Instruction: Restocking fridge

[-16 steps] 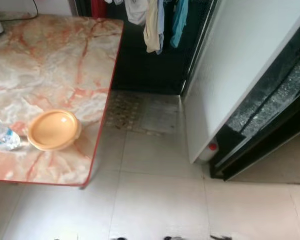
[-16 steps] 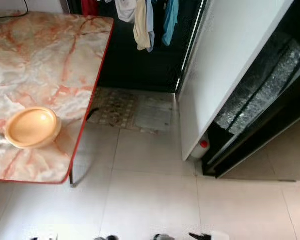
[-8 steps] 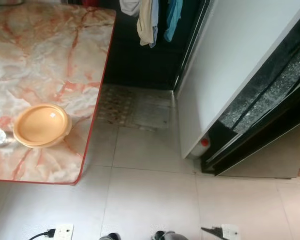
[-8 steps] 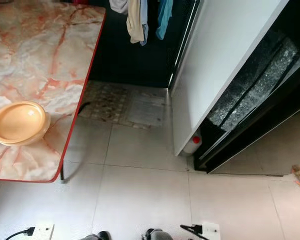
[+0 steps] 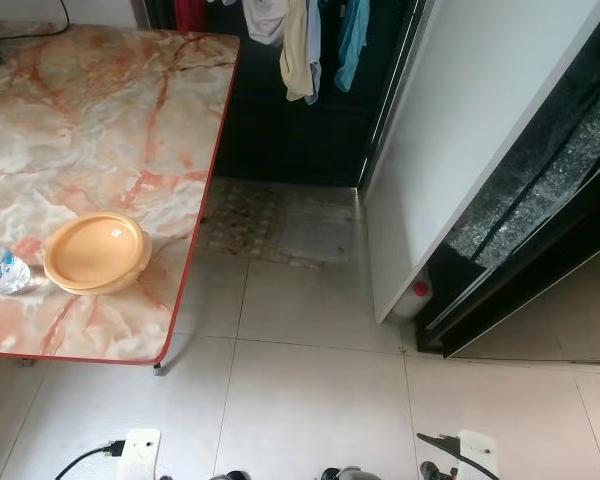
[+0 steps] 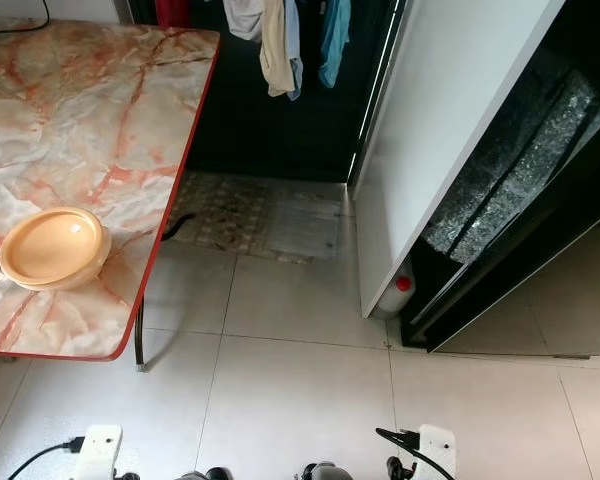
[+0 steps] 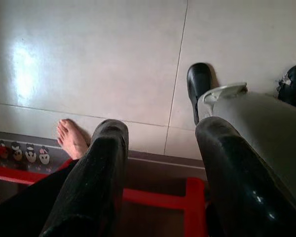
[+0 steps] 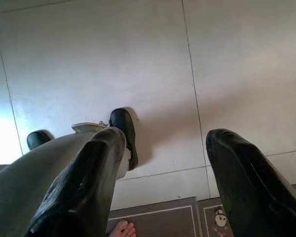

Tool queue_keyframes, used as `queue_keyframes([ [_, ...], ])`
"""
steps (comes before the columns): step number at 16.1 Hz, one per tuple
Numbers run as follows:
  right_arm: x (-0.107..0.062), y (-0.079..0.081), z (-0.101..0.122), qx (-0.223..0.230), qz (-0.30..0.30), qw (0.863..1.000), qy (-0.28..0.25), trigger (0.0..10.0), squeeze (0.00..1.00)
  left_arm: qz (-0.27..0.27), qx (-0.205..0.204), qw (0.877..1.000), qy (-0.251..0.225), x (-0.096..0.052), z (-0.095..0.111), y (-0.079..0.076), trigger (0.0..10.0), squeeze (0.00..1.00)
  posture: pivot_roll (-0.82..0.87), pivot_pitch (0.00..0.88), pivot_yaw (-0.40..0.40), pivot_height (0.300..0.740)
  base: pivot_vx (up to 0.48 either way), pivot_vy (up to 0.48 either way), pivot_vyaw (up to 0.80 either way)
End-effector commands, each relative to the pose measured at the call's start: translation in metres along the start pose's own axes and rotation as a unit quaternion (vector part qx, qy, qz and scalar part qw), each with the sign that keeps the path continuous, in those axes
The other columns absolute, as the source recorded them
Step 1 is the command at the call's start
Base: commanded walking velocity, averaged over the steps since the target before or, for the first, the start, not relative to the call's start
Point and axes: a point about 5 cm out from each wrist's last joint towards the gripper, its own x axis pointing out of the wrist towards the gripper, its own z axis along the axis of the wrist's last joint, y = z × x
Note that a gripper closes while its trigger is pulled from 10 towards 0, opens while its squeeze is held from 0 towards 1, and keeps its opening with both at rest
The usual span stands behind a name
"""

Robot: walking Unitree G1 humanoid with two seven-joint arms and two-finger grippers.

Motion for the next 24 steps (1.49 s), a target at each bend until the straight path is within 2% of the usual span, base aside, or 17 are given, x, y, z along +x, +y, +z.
queue_keyframes([
  [1, -0.001, -0.003, -0.006, -0.001, -0.005, 1.0, 0.014, 10.0, 0.0, 0.001, -0.006, 1.0, 0.02, -0.001, -0.011, 0.0, 10.0, 0.0, -0.06, 0.139, -0.063, 0.74, 0.0, 0.0, 0.0],
  [3, -0.001, 0.0, -0.005, 0.022, -0.009, 1.0, 0.005, 10.0, 0.0, -0.001, -0.004, 1.0, 0.024, -0.001, -0.01, 0.002, 10.0, 0.0, -0.09, 0.124, -0.049, 0.74, 0.0, 0.0, 0.0],
  [7, 0.0, 0.003, -0.007, 0.035, -0.01, 0.999, 0.005, 10.0, 0.0, 0.001, -0.004, 1.0, 0.023, -0.001, -0.009, 0.004, 10.0, 0.0, -0.09, 0.128, -0.038, 0.74, 0.0, 0.128, 0.0],
  [18, -0.001, 0.003, -0.009, 0.029, -0.008, 1.0, 0.008, 10.0, 0.0, 0.002, -0.005, 0.999, 0.032, -0.001, -0.012, 0.007, 10.0, 0.0, -0.09, 0.141, -0.044, 0.74, 0.0, 0.295, 0.0],
  [24, -0.002, -0.007, -0.005, 0.018, -0.019, 1.0, 0.004, 10.0, 0.0, -0.003, -0.007, 1.0, 0.004, -0.001, -0.008, -0.003, 10.0, 0.0, -0.08, 0.12, -0.078, 0.74, 0.0, 0.142, 0.0],
])
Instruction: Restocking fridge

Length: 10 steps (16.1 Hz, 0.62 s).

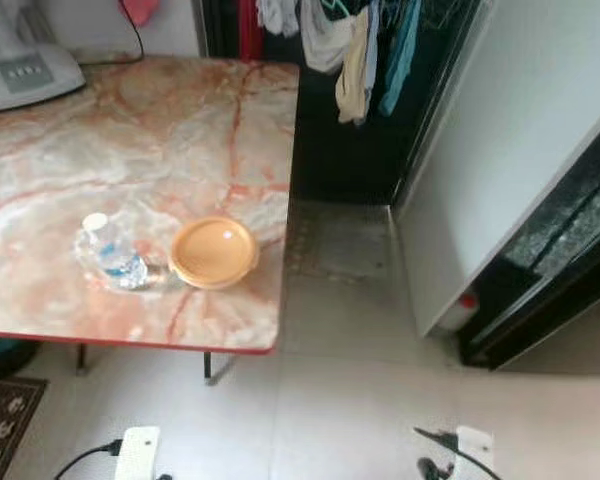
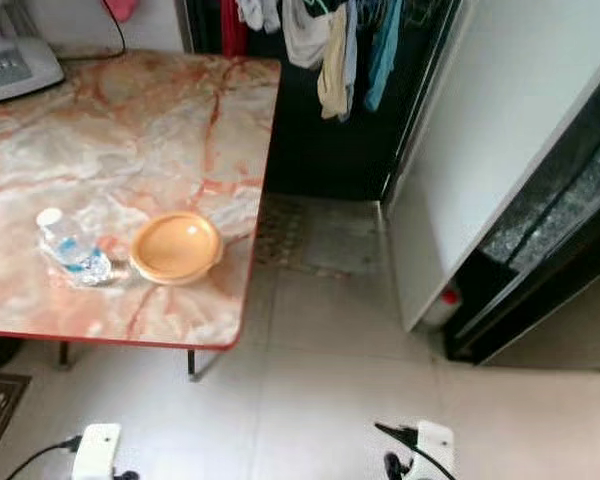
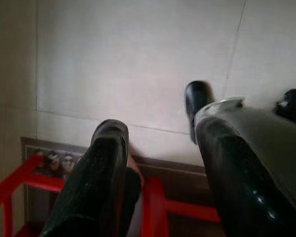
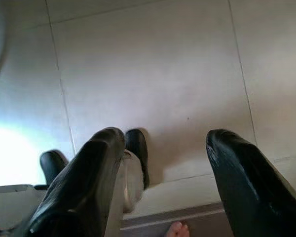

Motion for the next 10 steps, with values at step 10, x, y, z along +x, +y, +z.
queue_keyframes([
  [10, -0.002, -0.005, -0.009, -0.01, 0.007, 1.0, 0.012, 10.0, 0.0, 0.009, 0.001, 1.0, -0.025, -0.002, -0.009, 0.003, 10.0, 0.0, -0.06, 0.162, -0.056, 0.74, 0.0, 0.0, 0.0],
])
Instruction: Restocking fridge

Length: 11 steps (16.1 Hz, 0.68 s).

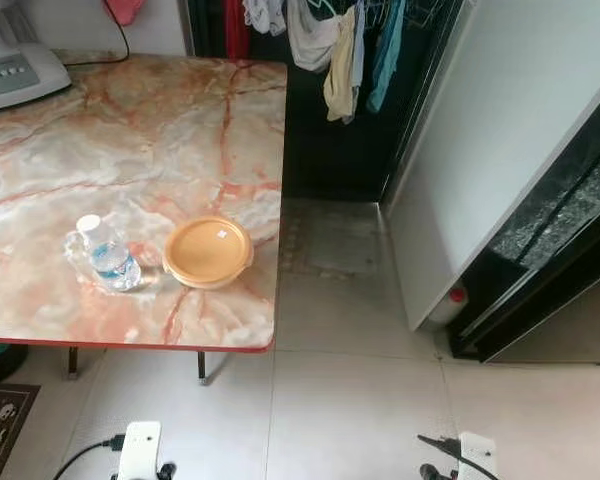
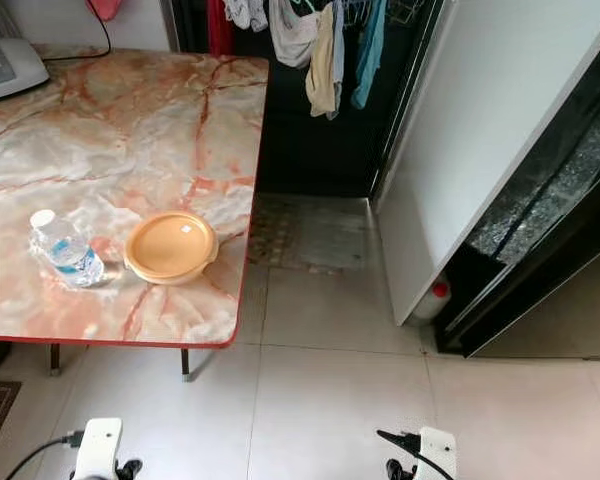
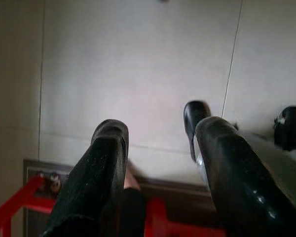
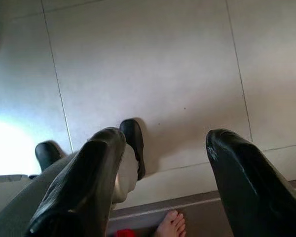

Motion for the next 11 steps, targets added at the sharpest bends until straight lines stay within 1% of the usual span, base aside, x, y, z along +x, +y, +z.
queue_keyframes([
  [1, -0.002, -0.003, -0.01, 0.002, -0.007, 1.0, 0.013, 10.0, 0.0, 0.002, -0.003, 1.0, 0.026, -0.002, -0.014, 0.003, 10.0, 0.0, -0.06, 0.16, -0.055, 0.74, 0.0, 0.0, 0.0],
  [3, -0.004, -0.005, -0.018, 0.003, -0.012, 1.0, 0.022, 10.0, 0.0, 0.009, -0.009, 0.999, 0.034, -0.005, -0.023, 0.004, 10.0, 0.0, -0.06, 0.155, -0.053, 0.74, 0.0, 0.0, 0.0],
  [8, -0.004, -0.006, -0.02, 0.003, -0.013, 1.0, 0.023, 10.0, 0.0, 0.008, -0.007, 0.999, 0.034, -0.005, -0.024, 0.004, 10.0, 0.0, -0.06, 0.155, -0.053, 0.74, 0.0, 0.0, 0.0],
  [9, -0.01, -0.015, -0.036, -0.008, -0.02, 0.999, 0.039, 10.0, 0.0, 0.01, -0.013, 0.999, 0.049, -0.01, -0.043, 0.002, 10.0, 0.0, -0.05, 0.153, -0.078, 0.74, 0.0, -0.398, 0.0],
  [10, -0.013, -0.02, -0.045, -0.015, -0.024, 0.998, 0.048, 10.0, 0.0, 0.011, -0.018, 0.998, 0.057, -0.014, -0.054, -0.001, 10.0, 0.0, -0.05, 0.146, -0.085, 0.74, 0.0, -0.398, 0.0],
  [11, -0.014, -0.023, -0.047, -0.019, -0.024, 0.998, 0.05, 10.0, 0.0, 0.011, -0.02, 0.998, 0.058, -0.015, -0.057, -0.002, 10.0, 0.0, -0.05, 0.145, -0.091, 0.74, 0.0, -0.398, 0.0],
])
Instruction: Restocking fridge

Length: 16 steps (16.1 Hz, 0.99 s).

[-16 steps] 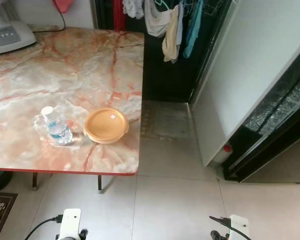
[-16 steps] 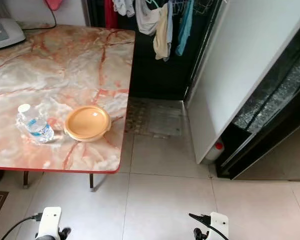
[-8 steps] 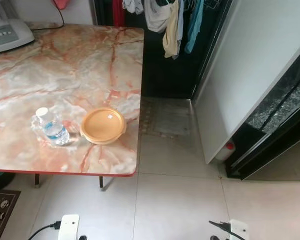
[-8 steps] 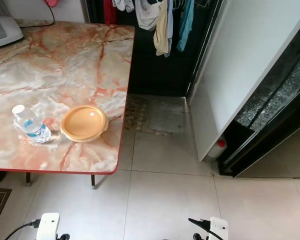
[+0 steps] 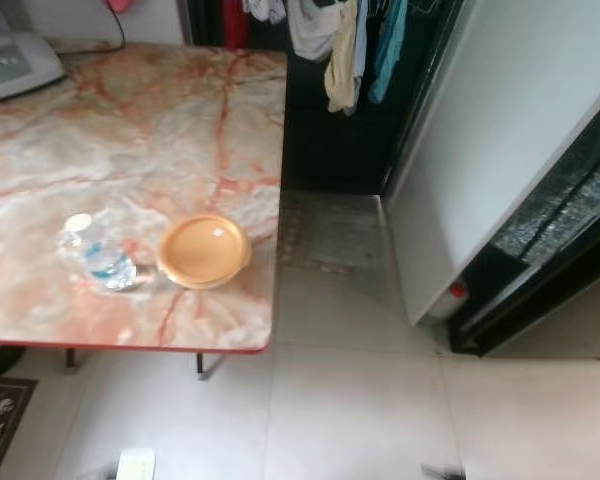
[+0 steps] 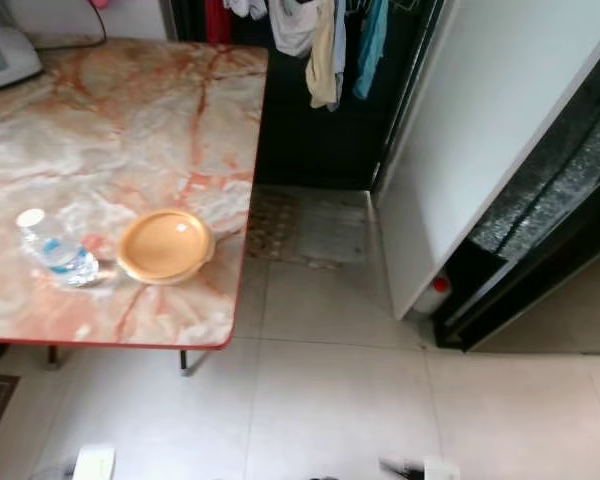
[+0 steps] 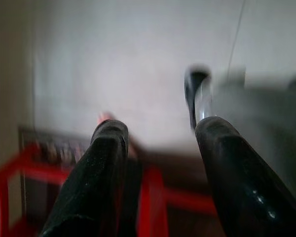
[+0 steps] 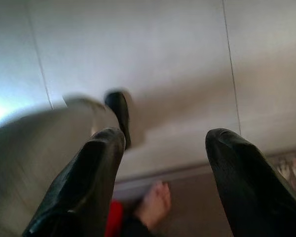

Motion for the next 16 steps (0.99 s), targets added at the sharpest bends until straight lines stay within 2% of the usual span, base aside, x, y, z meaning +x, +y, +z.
queue_keyframes([
  [1, -0.002, -0.008, -0.005, -0.009, -0.007, 1.0, 0.008, 10.0, 0.0, 0.0, -0.006, 1.0, 0.006, -0.001, -0.004, -0.004, 10.0, 0.0, -0.04, 0.14, -0.096, 0.74, 0.0, -0.412, 0.0],
  [4, -0.003, -0.008, -0.007, -0.027, 0.0, 0.999, 0.018, 10.0, 0.0, 0.01, -0.01, 1.0, 0.011, -0.001, -0.007, -0.002, 10.0, 0.0, -0.05, 0.145, -0.115, 0.74, 0.0, -0.472, 0.0],
  [9, -0.002, -0.003, -0.01, -0.024, 0.004, 1.0, 0.018, 10.0, 0.0, 0.018, -0.006, 1.0, 0.007, -0.002, -0.007, 0.004, 10.0, 0.0, -0.03, 0.118, -0.087, 0.74, 0.0, -0.406, 0.0],
  [13, -0.002, 0.001, -0.01, -0.02, 0.009, 1.0, 0.015, 10.0, 0.0, 0.038, -0.023, 0.999, -0.03, -0.002, -0.001, 0.009, 10.0, 0.0, -0.02, 0.099, -0.07, 0.74, 0.0, 0.0, 0.0],
  [16, -0.001, 0.002, -0.01, -0.014, 0.007, 1.0, 0.013, 10.0, 0.0, 0.026, -0.021, 0.998, -0.061, -0.003, 0.004, 0.007, 10.0, 0.0, -0.02, 0.101, -0.065, 0.74, 0.0, 0.0, 0.0],
])
